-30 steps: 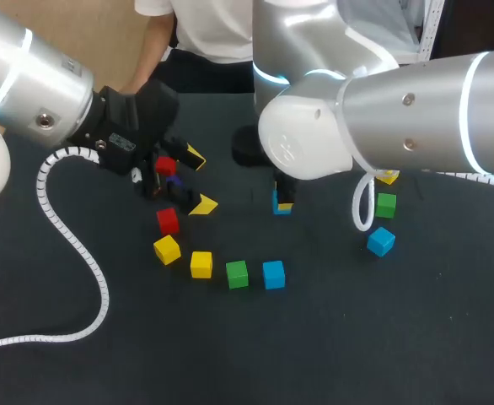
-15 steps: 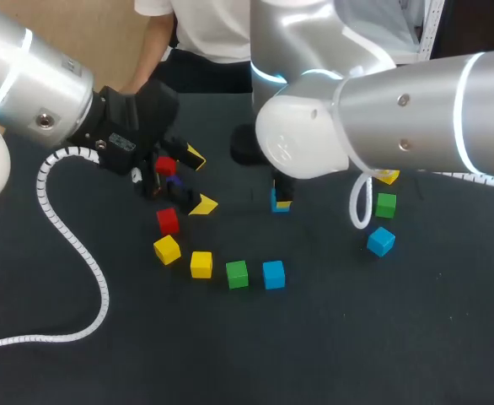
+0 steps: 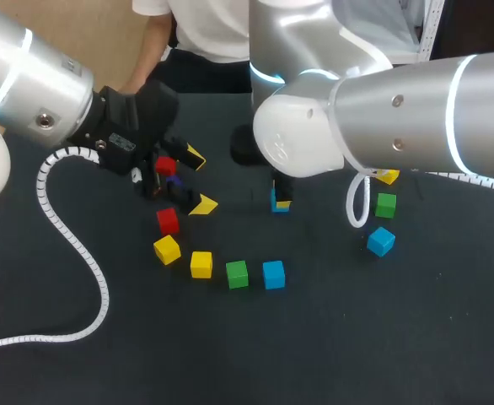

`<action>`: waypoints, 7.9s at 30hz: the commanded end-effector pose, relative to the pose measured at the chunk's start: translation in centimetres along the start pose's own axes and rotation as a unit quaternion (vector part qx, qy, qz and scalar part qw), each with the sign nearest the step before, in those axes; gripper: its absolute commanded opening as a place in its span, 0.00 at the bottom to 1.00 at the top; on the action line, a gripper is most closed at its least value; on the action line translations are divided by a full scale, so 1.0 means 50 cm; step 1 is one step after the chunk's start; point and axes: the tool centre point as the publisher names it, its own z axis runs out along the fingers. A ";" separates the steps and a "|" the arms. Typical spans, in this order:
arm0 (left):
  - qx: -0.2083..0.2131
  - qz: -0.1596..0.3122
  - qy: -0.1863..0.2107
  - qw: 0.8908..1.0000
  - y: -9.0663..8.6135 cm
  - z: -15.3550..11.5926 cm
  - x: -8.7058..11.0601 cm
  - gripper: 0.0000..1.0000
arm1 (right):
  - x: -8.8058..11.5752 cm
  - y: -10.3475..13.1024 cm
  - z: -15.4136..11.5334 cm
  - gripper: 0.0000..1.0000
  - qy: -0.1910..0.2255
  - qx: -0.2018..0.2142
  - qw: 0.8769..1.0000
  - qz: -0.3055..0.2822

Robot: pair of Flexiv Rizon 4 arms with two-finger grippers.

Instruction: Place the blue cubes, place green cubes on the blue cubes, place the yellow cubes on the green cubes, then place the red cubes on the yellow cubes, and place purple cube on the red cubes.

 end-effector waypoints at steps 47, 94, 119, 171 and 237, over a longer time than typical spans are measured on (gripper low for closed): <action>0.001 0.000 0.003 1.000 0.003 0.001 -0.002 1.00 | -0.003 -0.013 0.010 0.00 0.006 -0.002 1.000 0.002; 0.001 0.000 0.003 1.000 0.003 0.001 -0.002 1.00 | 0.075 0.032 -0.048 0.00 -0.047 0.040 0.997 0.051; 0.001 0.000 0.003 1.000 0.003 0.001 -0.002 1.00 | 0.063 -0.004 -0.008 0.00 -0.039 0.014 0.998 0.050; 0.001 0.000 0.003 1.000 0.003 0.001 -0.002 1.00 | 0.063 0.015 0.002 0.00 -0.047 0.006 0.997 0.059; 0.001 0.000 0.003 1.000 0.003 0.001 -0.002 1.00 | 0.283 0.184 -0.170 1.00 0.013 0.059 0.969 0.238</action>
